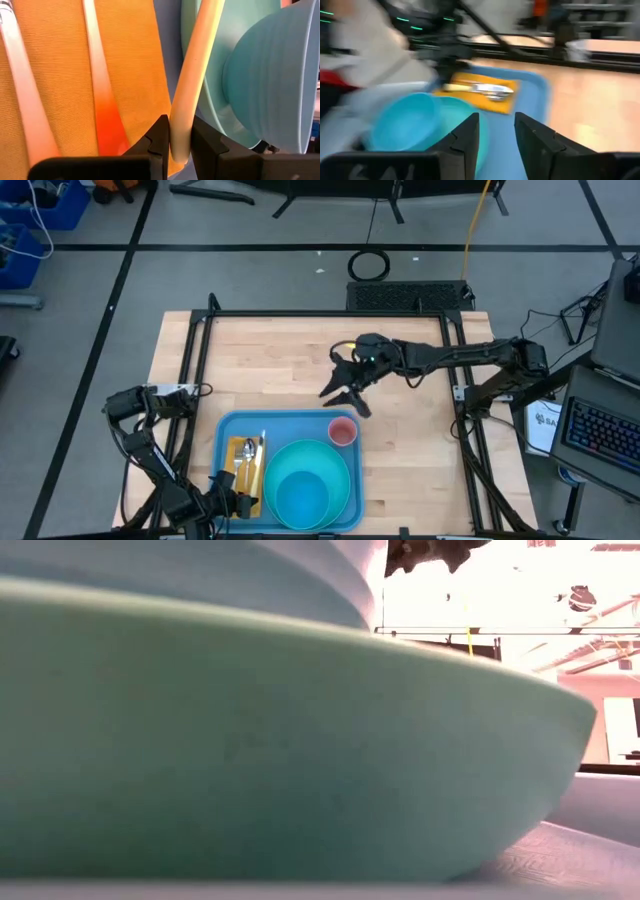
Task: Set up tray
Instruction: Put the light yellow table knife to the right of the orange spoon on the yellow table napkin
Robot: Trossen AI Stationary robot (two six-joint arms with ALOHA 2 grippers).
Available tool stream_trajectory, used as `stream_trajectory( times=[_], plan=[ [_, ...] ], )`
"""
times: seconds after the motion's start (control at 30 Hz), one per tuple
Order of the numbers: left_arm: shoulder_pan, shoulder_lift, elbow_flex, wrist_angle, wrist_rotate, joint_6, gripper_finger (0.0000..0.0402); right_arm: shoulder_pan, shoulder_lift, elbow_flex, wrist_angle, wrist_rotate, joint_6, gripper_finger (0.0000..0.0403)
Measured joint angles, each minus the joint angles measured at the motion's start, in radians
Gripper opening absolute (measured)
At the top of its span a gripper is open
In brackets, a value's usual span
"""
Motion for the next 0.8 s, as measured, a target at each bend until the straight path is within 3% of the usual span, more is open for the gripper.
stream_trajectory(
  times=[0.13, 0.43, 0.8],
  plan=[
    [0.0, 0.0, 0.0, 0.0, -0.004, 0.0, 0.0054, -0.001, 0.025, 0.0, 0.014, -0.17, 0.002, 0.0098],
    [0.0, 0.0, 0.0, 0.005, -0.005, 0.013, 0.0054, 0.023, 0.176, 0.001, 0.187, -0.172, 0.025, 0.0116],
    [0.002, 0.0, 0.0, -0.004, -0.029, 0.029, 0.0054, 0.031, 0.412, 0.181, 0.244, -0.168, 0.148, 0.0216]
  ],
)
